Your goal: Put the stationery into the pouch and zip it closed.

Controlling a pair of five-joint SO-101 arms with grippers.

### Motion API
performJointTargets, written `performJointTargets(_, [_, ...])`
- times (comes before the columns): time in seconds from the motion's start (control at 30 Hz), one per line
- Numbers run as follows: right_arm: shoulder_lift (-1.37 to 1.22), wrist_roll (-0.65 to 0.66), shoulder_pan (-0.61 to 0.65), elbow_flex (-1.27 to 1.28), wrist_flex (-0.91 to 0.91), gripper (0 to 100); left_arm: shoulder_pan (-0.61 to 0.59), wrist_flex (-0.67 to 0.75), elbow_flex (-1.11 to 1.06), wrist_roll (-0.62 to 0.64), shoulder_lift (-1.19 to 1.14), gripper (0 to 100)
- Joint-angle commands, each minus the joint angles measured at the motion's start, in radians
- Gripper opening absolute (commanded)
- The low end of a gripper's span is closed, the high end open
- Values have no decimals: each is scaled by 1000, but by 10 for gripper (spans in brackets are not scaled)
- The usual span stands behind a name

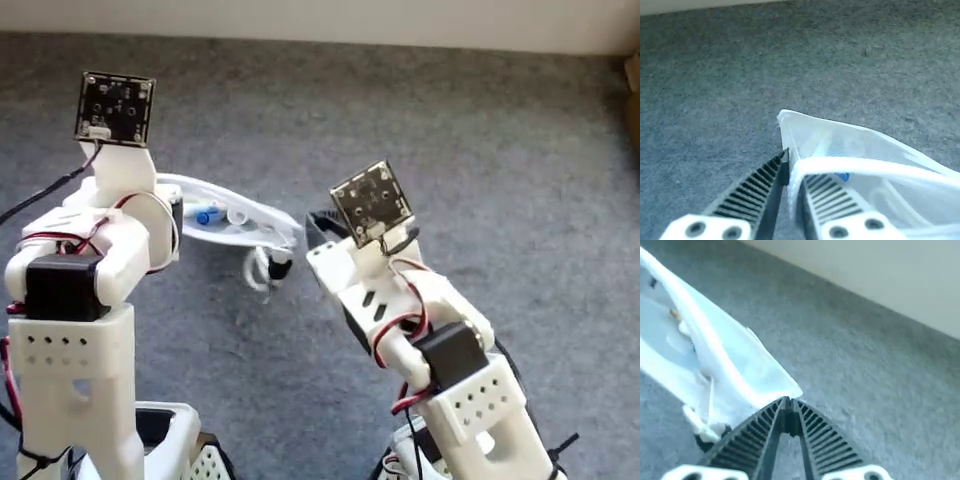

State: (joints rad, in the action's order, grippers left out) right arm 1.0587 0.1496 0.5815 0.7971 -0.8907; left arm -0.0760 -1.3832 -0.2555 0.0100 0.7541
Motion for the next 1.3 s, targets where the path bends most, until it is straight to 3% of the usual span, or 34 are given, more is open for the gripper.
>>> performJointTargets(0.0, [97, 12, -13, -58, -137, 5, -8, -8, 67, -3, 5, 7])
performJointTargets(0.23, [282, -34, -12, 4, -225, 9, -8, -21, 50, 51, 5, 7])
performJointTargets(0.47, [306, -86, -7, 96, -216, 11, -12, -15, 35, 114, 7, 7])
performJointTargets(0.67, [306, -118, 65, 203, -87, 95, -15, 17, -54, 152, 7, 7])
performJointTargets(0.9, [309, -192, 142, 340, 73, 106, -99, 107, -183, 195, 13, 7])
performJointTargets(1.07, [309, -192, 145, 344, 97, 115, -102, 141, -229, 195, 13, 7])
performJointTargets(1.27, [306, -192, 154, 344, 102, 204, -102, 140, -231, 195, 13, 7])
